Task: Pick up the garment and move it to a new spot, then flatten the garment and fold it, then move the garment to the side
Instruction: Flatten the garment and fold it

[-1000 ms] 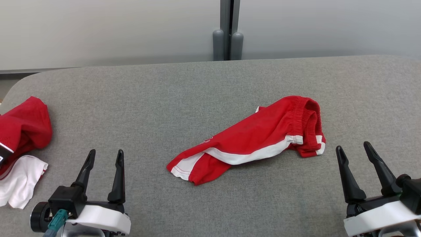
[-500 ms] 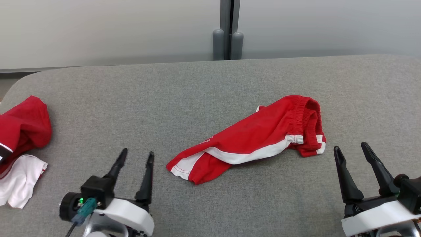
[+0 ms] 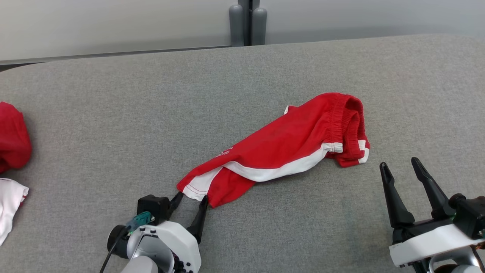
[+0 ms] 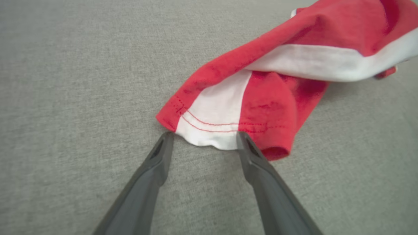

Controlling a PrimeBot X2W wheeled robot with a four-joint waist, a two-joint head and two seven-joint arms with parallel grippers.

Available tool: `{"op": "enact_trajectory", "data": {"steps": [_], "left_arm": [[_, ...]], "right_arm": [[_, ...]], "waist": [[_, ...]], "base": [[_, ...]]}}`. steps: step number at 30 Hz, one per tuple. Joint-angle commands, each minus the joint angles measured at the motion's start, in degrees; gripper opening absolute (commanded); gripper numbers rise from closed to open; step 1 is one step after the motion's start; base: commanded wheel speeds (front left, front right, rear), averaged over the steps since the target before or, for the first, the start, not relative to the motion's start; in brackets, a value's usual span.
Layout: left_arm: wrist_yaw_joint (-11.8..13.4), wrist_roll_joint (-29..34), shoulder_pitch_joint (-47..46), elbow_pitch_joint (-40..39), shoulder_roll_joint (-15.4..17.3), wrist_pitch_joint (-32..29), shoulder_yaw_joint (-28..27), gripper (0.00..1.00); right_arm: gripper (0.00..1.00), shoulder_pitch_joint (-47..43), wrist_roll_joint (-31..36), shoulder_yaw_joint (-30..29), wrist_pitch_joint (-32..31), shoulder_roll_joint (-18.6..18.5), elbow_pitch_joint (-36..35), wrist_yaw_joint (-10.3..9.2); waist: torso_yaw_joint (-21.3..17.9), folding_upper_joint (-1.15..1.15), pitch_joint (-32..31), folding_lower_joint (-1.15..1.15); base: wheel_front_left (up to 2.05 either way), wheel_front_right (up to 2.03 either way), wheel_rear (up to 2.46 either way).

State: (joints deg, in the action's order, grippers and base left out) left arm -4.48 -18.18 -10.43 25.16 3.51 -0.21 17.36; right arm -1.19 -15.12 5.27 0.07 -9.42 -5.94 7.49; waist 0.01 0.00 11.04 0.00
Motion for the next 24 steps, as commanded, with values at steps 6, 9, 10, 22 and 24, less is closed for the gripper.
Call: {"op": "enact_trajectory", "data": {"steps": [6, 9, 10, 22, 24], "left_arm": [[-0.6, -2.8, -4.3, 5.0, -0.3, 3.1, 0.9, 0.0], [-0.7, -3.2, -5.6, 6.5, -0.3, 4.3, 1.4, 0.0], [-0.7, -3.4, -5.9, 6.8, -0.3, 4.7, 1.5, 0.0], [-0.7, -4.6, -10.4, 9.0, -0.4, 8.8, 3.9, 0.0], [-0.7, -4.8, -10.8, 9.3, -0.4, 9.4, 4.5, 0.0]], "right_arm": [[1.0, 1.1, -0.6, -0.7, 0.4, -0.6, 1.7, 0.0], [1.0, 1.7, -0.8, -0.2, 0.1, -1.8, 3.0, 0.0], [1.0, 2.2, -0.6, 0.2, 0.0, -2.5, 3.6, 0.0], [1.0, 13.2, -3.1, 11.9, -3.1, -10.2, 12.7, -0.01], [1.0, 15.0, -3.7, 13.3, -3.1, -10.9, 14.2, -0.01]], "waist": [[-0.6, 0.0, 1.5, 0.0], [-0.4, 0.0, 2.1, 0.0], [-0.3, 0.0, 2.4, 0.0], [3.1, 0.0, 6.0, 0.0], [3.5, 0.0, 6.3, 0.0]], "base": [[0.0, 0.0, 0.0], [0.0, 0.0, 0.0], [0.0, 0.0, 0.0], [0.0, 0.0, 0.0], [0.0, 0.0, 0.0]]}}
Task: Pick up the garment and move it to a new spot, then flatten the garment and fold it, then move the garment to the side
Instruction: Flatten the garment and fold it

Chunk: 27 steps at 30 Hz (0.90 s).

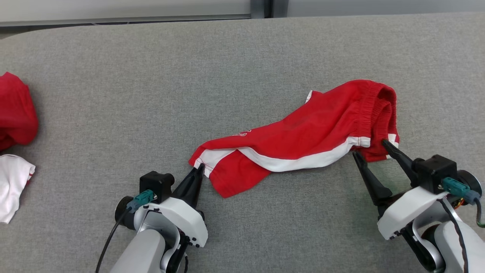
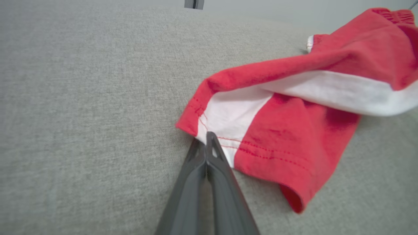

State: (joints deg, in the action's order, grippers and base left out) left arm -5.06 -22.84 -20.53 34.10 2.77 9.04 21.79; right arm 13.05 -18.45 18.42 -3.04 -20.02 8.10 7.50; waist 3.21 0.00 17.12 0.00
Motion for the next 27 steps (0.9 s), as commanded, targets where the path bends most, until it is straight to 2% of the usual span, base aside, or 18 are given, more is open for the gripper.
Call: {"op": "enact_trajectory", "data": {"steps": [1, 4, 5, 6, 8, 13, 17, 22, 27], "left_arm": [[-0.1, -0.4, -0.9, 0.4, 0.3, 0.4, 0.2, 0.0], [0.1, -0.8, -1.5, 0.6, 0.3, 1.2, 0.7, 0.0], [0.1, -1.0, -1.5, 0.7, 0.3, 1.5, 0.8, 0.0], [0.2, -1.0, -1.7, 0.8, 0.3, 1.8, 0.9, 0.0], [0.3, -1.4, -2.0, 1.0, 0.3, 2.4, 1.0, 0.0], [0.8, -1.5, -3.0, -0.2, 0.4, 4.2, 0.6, 0.0], [1.9, -0.6, -2.7, -4.3, 1.7, 5.5, -0.8, 0.0], [3.9, 1.2, -1.1, -14.7, 4.7, 6.0, -3.0, 0.0], [5.8, 2.8, -0.4, -26.6, 7.8, 5.2, -4.4, 0.0]], "right_arm": [[1.0, 1.5, -0.8, 0.7, 0.2, -0.4, 0.8, -0.02], [1.0, 3.5, -1.9, 2.8, 0.1, -1.2, 2.7, -0.02], [0.88, 4.2, -2.3, 3.2, 0.6, -1.4, 3.2, -0.02], [0.47, 4.5, -2.6, 3.6, 0.6, -1.6, 3.8, -0.02], [0.0, 5.2, -3.4, 4.3, 1.1, -1.9, 4.5, -0.02], [0.0, 4.9, -5.3, 4.9, 3.1, -2.9, 3.7, -0.02], [0.0, 3.2, -6.1, 3.0, 6.0, -2.9, 1.0, -0.02], [0.0, 1.6, -6.3, -0.3, 8.4, -1.7, -4.6, -0.02], [0.0, 0.9, -5.0, -4.3, 7.4, -0.7, -11.6, -0.02]], "waist": [[0.4, 0.0, 0.4, 0.0], [0.8, 0.0, 0.7, 0.0], [0.9, 0.0, 0.9, 0.0], [1.0, 0.0, 0.9, 0.0], [1.2, 0.0, 1.0, 0.0], [1.6, 0.0, 0.6, 0.0], [1.4, 0.0, -0.8, 0.0], [0.5, 0.0, -3.7, 0.0], [0.1, 0.0, -7.0, 0.0]], "base": [[0.0, 0.0, 0.0], [0.0, 0.0, 0.0], [0.0, 0.0, 0.0], [0.0, 0.0, 0.0], [0.0, 0.0, 0.0], [0.0, 0.0, 0.0], [0.0, 0.0, 0.0], [0.0, 0.0, 0.0], [0.0, 0.0, 0.0]]}}
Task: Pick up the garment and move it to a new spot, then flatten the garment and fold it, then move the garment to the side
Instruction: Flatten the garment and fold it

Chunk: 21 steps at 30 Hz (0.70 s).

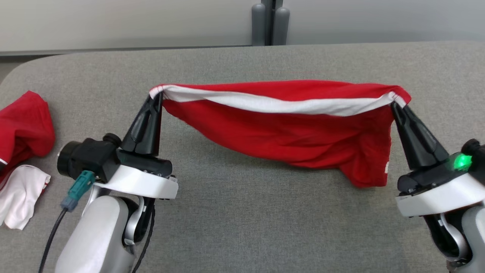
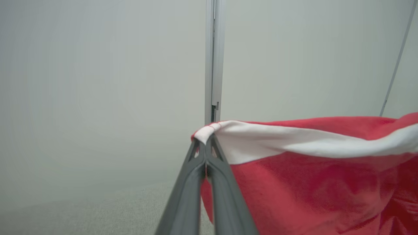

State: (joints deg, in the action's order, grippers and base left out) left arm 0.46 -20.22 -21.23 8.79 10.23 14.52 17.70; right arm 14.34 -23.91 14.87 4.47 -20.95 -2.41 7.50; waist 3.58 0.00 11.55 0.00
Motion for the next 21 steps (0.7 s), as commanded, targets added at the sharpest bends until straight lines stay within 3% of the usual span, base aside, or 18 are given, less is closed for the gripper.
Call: {"op": "enact_trajectory", "data": {"steps": [1, 11, 16, 21], "left_arm": [[0.3, 0.2, 0.3, -1.3, 0.4, -0.3, -0.3, 0.0], [3.2, 2.9, -5.6, -21.3, 4.5, -6.2, -2.8, 0.0], [2.8, 1.6, -7.7, -22.7, 4.7, -8.9, -2.8, 0.0], [1.4, -0.4, -11.2, -18.7, 4.1, -9.1, -3.0, 0.0]], "right_arm": [[0.0, -0.4, 0.5, -0.8, -0.1, 0.2, -1.1, -0.02], [0.0, -0.9, 2.1, -8.6, -5.9, 2.6, -13.4, -0.02], [0.0, -0.2, 1.4, -9.7, -7.2, 4.1, -14.0, -0.03], [0.0, 3.1, 1.3, -10.1, -7.1, 4.8, -12.5, -0.02]], "waist": [[-0.3, 0.0, -1.4, 0.0], [0.2, 0.0, -6.7, 0.0], [-0.2, 0.0, -7.0, 0.0], [-0.5, 0.0, -4.3, 0.0]], "base": [[0.0, 0.0, 0.0], [0.0, 0.0, 0.0], [0.0, 0.0, 0.0], [0.0, 0.0, 0.0]]}}
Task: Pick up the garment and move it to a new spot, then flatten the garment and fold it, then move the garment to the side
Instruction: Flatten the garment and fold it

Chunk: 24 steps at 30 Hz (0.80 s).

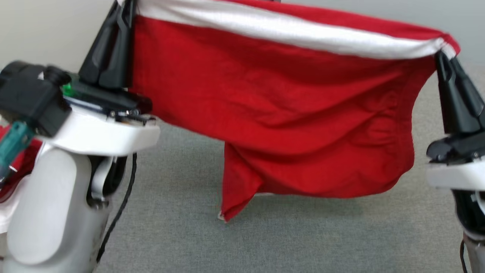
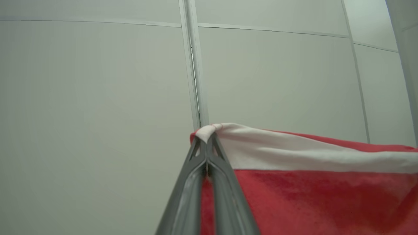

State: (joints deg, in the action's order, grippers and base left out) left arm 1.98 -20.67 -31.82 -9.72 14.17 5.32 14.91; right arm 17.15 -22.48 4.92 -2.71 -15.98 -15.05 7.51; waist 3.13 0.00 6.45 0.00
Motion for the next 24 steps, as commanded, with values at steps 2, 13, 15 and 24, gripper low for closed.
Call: {"op": "enact_trajectory", "data": {"steps": [2, 13, 15, 24], "left_arm": [[-0.9, -1.0, -3.3, 2.8, -0.4, 0.6, -0.4, 0.0], [-5.6, -2.1, -28.2, 27.9, -4.1, 8.0, -1.5, 0.0], [-6.2, -1.9, -31.2, 33.5, -4.6, 8.8, -1.6, 0.0], [-8.5, -3.8, -30.6, 55.7, -8.3, 9.9, -2.6, 0.0]], "right_arm": [[0.0, 2.7, -0.1, -0.1, 0.2, -0.2, 1.3, -0.03], [0.0, 29.0, -1.4, 4.8, 3.5, -1.1, 16.1, -0.03], [0.0, 33.4, -1.7, 7.0, 4.6, -0.8, 21.1, -0.03], [0.0, 40.5, -4.8, 20.0, 12.4, 1.6, 45.6, -0.03]], "waist": [[0.0, 0.0, 2.6, 0.0], [0.3, 0.0, 11.1, 0.0], [0.3, 0.0, 11.8, 0.0], [0.9, 0.0, 14.4, 0.0]], "base": [[0.0, 0.0, 0.0], [0.0, 0.0, 0.0], [0.0, 0.0, 0.0], [0.0, 0.0, 0.0]]}}
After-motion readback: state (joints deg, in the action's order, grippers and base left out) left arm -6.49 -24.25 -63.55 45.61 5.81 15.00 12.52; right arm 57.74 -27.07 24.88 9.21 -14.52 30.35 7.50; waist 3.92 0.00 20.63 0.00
